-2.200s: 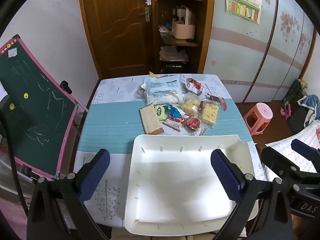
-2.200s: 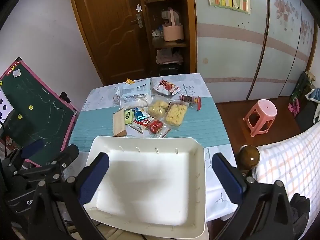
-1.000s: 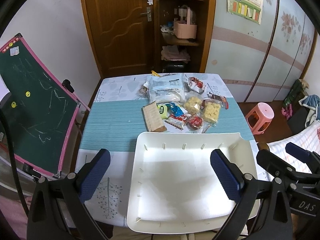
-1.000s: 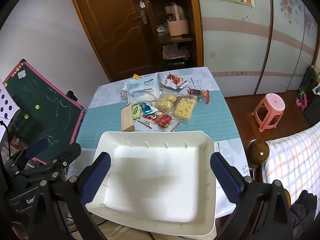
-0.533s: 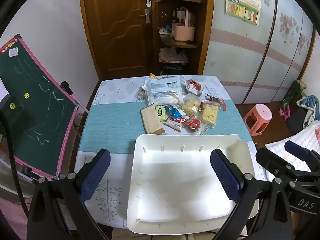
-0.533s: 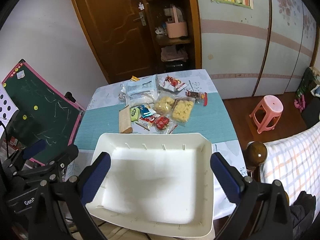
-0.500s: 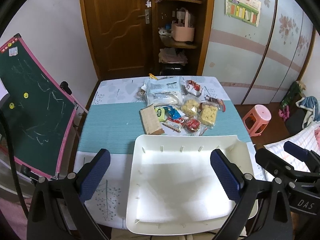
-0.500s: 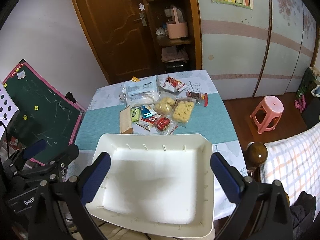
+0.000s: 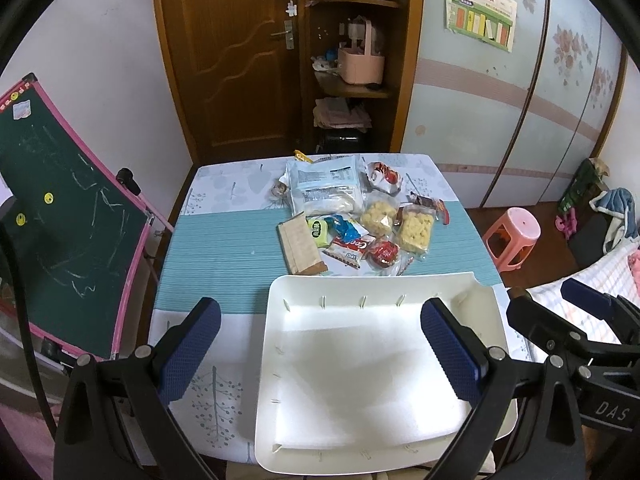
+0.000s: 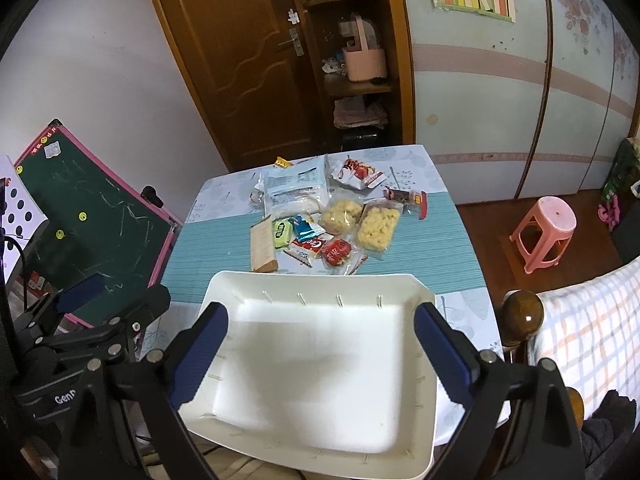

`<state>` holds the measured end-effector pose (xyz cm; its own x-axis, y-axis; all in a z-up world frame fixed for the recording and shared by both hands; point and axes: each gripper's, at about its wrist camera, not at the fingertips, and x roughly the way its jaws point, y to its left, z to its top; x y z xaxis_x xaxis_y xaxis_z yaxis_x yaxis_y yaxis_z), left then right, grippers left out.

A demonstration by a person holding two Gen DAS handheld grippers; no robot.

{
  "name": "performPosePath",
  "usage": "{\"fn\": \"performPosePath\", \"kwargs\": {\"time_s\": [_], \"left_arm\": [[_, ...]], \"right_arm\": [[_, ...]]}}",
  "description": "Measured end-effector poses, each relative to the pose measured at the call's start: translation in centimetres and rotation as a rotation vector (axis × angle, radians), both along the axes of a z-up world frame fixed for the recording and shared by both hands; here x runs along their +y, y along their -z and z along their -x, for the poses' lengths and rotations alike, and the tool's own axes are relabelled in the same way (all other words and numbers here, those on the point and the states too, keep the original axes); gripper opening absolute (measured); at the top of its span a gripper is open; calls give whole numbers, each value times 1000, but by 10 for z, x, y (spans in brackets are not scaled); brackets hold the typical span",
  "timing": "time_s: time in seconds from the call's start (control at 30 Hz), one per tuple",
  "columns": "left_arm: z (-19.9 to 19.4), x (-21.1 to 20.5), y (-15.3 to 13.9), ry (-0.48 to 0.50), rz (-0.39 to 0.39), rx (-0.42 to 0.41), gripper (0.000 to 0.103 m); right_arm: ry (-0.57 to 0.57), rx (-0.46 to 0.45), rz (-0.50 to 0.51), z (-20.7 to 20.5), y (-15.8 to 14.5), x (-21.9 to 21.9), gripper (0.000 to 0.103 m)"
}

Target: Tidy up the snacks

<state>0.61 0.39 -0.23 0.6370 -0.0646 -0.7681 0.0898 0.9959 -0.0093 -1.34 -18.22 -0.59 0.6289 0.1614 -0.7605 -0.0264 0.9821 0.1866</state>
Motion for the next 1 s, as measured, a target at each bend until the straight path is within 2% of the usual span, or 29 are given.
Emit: {"fn": "performPosePath", "kwargs": {"time_s": [0.37, 0.57, 0.7, 0.8, 0.9, 1.0], "left_arm": [[-9, 5, 1, 16, -12, 23, 99], [-24, 3, 5, 58, -30, 47, 97], [-39, 6, -3, 86, -4, 63, 97], [-51, 11, -19, 104, -8, 10, 97], [-66, 17, -38, 82, -51, -53, 97], [-92, 24, -50, 48, -82, -66, 97]], "right_arm": [[-10, 16, 14, -10, 4, 4, 95], [-3, 66, 11, -24, 14, 1, 95], [-5, 50, 60, -38, 9, -1, 91], [-1, 10, 100, -49, -5, -4, 89], [7, -33, 137, -64, -21, -9, 89], [24, -61, 167, -84, -36, -15, 89]]}}
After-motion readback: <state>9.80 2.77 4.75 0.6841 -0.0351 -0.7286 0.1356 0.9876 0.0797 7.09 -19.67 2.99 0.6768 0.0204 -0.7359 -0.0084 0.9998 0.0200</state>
